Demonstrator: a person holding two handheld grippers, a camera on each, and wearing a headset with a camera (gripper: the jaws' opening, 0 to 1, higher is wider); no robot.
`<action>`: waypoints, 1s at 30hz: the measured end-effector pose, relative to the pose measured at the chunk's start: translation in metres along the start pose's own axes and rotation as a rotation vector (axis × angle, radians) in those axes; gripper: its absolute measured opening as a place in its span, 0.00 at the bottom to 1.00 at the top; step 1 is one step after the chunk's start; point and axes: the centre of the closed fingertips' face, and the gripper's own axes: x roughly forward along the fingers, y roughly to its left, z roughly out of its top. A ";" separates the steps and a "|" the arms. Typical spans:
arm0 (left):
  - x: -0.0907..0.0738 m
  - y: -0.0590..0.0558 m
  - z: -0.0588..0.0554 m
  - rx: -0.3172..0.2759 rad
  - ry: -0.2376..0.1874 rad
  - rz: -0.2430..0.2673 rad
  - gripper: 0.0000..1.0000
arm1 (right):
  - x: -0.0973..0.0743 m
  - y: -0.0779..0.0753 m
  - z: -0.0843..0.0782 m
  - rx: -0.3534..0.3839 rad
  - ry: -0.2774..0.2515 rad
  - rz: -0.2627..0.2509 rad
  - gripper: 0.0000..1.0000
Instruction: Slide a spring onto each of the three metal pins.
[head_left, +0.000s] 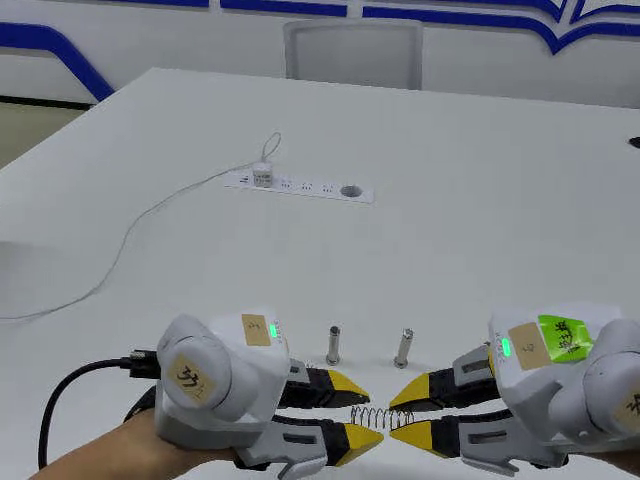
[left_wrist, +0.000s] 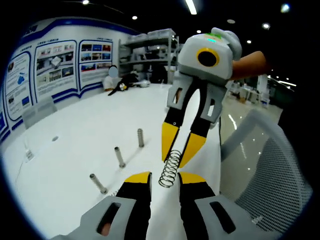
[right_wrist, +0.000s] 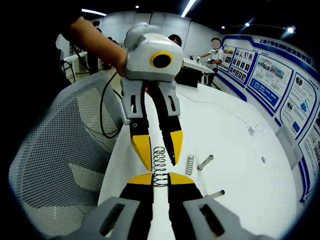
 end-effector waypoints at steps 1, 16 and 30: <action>0.000 -0.001 0.001 0.001 -0.003 -0.004 0.20 | 0.001 0.001 0.001 -0.002 0.000 0.004 0.10; -0.002 -0.010 0.007 0.189 -0.005 -0.005 0.10 | -0.006 0.000 0.003 0.000 -0.029 0.001 0.12; -0.007 -0.014 0.009 0.223 -0.008 -0.027 0.10 | -0.009 0.003 0.002 0.096 -0.071 0.038 0.11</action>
